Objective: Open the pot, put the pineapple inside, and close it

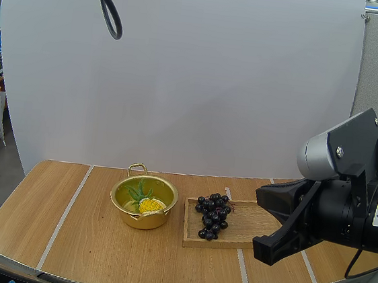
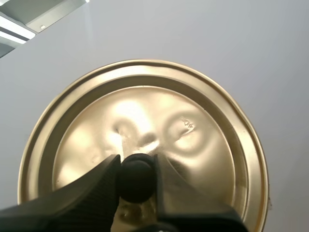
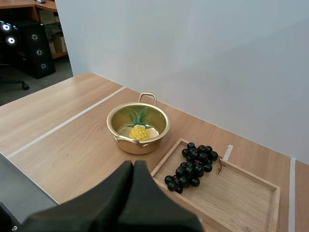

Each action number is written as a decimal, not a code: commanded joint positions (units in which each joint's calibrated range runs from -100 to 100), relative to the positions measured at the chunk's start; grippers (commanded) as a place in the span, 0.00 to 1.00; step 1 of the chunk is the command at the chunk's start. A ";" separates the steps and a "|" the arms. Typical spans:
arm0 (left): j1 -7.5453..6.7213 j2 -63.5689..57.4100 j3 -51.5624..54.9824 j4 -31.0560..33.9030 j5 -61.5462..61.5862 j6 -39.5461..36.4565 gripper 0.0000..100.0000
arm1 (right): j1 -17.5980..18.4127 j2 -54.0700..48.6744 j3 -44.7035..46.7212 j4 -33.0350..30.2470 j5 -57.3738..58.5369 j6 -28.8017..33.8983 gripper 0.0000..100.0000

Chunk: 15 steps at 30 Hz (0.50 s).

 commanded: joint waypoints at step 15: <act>-0.16 -0.94 -0.48 0.63 22.42 -0.56 0.00 | -0.02 -0.42 0.27 -0.32 0.00 0.50 0.00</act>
